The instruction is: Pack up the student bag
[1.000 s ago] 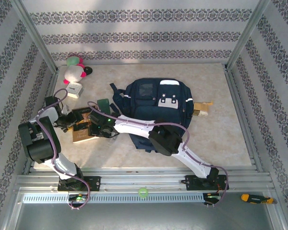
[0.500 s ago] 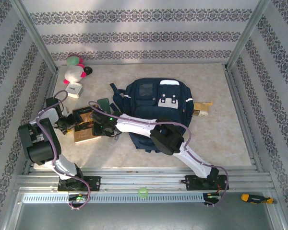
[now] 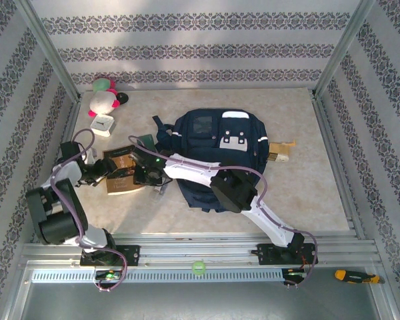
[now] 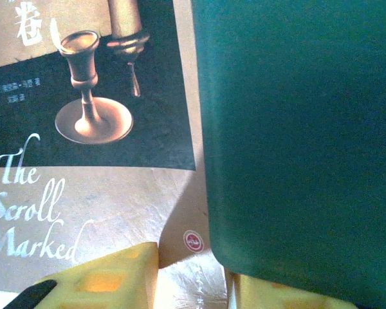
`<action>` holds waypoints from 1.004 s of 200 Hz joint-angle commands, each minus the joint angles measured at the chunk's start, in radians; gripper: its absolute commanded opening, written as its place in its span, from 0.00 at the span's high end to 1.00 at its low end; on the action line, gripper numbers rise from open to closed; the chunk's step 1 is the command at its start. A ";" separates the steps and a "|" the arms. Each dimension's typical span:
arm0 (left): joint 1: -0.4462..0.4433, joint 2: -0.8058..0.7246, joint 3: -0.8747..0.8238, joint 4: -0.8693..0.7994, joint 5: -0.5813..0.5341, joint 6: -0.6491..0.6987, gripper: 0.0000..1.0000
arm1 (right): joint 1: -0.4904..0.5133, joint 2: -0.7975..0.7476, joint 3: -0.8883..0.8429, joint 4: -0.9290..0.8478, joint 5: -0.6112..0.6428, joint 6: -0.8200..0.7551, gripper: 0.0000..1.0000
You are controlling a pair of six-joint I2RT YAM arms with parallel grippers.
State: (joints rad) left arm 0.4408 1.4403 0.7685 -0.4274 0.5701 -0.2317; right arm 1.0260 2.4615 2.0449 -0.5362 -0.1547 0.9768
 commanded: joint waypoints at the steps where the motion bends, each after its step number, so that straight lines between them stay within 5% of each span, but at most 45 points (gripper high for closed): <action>1: -0.018 -0.107 -0.032 -0.006 0.252 -0.075 0.39 | 0.002 0.012 0.009 0.026 -0.011 0.026 0.67; 52: -0.019 -0.113 -0.062 0.065 0.296 -0.143 0.41 | 0.002 0.013 0.023 0.022 -0.022 0.019 0.67; 90: -0.018 -0.108 -0.066 0.048 0.230 -0.129 0.43 | 0.001 0.004 0.019 0.024 -0.018 0.018 0.68; 124: -0.018 -0.124 -0.037 -0.029 0.113 -0.105 0.74 | 0.000 -0.014 0.022 0.022 -0.010 0.011 0.67; 160: -0.019 -0.227 -0.009 -0.096 0.005 -0.080 0.95 | -0.002 -0.074 0.013 0.010 0.020 -0.013 0.61; 201: -0.019 -0.388 0.081 -0.211 -0.047 -0.014 1.00 | -0.007 -0.211 -0.046 0.008 0.057 -0.045 0.47</action>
State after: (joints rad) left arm 0.4309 1.1458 0.7589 -0.5449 0.5507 -0.3130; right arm 1.0233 2.3939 2.0357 -0.5343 -0.1452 0.9619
